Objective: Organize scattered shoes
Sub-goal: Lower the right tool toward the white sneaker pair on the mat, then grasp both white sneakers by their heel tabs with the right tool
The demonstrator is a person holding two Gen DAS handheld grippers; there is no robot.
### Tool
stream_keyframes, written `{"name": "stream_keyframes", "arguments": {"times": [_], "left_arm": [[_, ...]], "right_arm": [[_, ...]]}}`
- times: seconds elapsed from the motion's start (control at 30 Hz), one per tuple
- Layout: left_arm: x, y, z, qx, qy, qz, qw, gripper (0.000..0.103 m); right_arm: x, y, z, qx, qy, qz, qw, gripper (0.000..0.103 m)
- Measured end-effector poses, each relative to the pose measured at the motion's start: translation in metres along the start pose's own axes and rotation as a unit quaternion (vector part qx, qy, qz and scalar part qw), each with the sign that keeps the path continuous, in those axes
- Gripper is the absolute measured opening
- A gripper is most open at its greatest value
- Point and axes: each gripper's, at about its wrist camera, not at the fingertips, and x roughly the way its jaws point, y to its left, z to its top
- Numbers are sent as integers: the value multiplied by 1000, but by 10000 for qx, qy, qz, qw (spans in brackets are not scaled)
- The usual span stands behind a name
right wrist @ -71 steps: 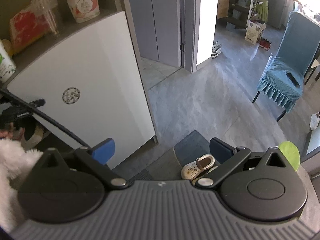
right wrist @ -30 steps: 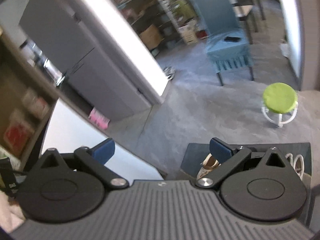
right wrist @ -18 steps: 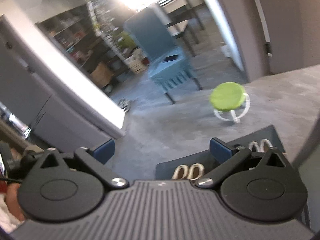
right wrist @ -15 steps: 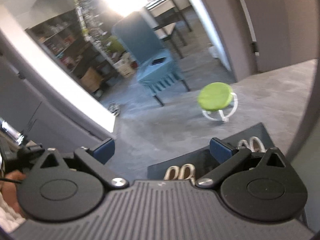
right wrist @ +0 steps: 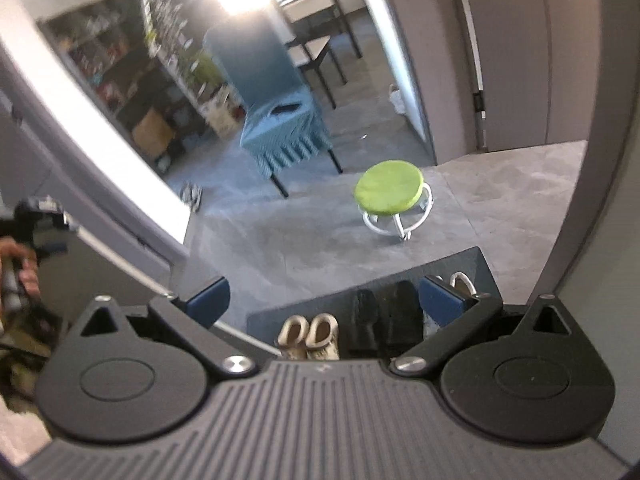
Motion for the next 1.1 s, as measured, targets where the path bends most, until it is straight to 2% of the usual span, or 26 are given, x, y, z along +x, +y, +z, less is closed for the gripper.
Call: {"name": "stream_keyframes", "arguments": {"times": [0.33, 0.57, 0.67, 0.73, 0.77, 0.8, 0.87, 0.9, 1.03, 1.1], "left_arm": [[-58, 77, -90, -141, -137, 528, 9984, 59], [-98, 131, -152, -243, -227, 893, 9954, 78], [-92, 157, -192, -458, 18, 962, 9943, 80], [-82, 172, -228, -592, 290, 1111, 9916, 80], [-79, 176, -239, -680, 378, 1133, 9905, 80], [-76, 179, -249, -769, 454, 1152, 9893, 80], [-67, 192, -288, -1084, 652, 1278, 9837, 80], [-62, 194, -298, -1120, 670, 1323, 9826, 81], [5, 204, -372, -1048, 389, 1601, 9807, 90], [29, 207, -396, -1008, 289, 1666, 9804, 90]], "right_arm": [[22, 54, -16, -985, 730, 184, 9923, 103], [37, 92, -26, -1667, 1235, 311, 9777, 103], [60, 106, -58, -1781, 1543, -14, 9718, 103], [86, 109, -81, -1878, 1775, -196, 9658, 100], [101, 112, -93, -2053, 1914, -289, 9594, 95], [123, 110, -106, -2177, 2008, -366, 9544, 83], [180, 94, -133, -2178, 2094, -491, 9520, 73], [209, 86, -147, -2178, 2136, -554, 9507, 74], [323, 55, -202, -2177, 2305, -804, 9450, 71], [380, 39, -229, -2176, 2389, -929, 9418, 60]]}}
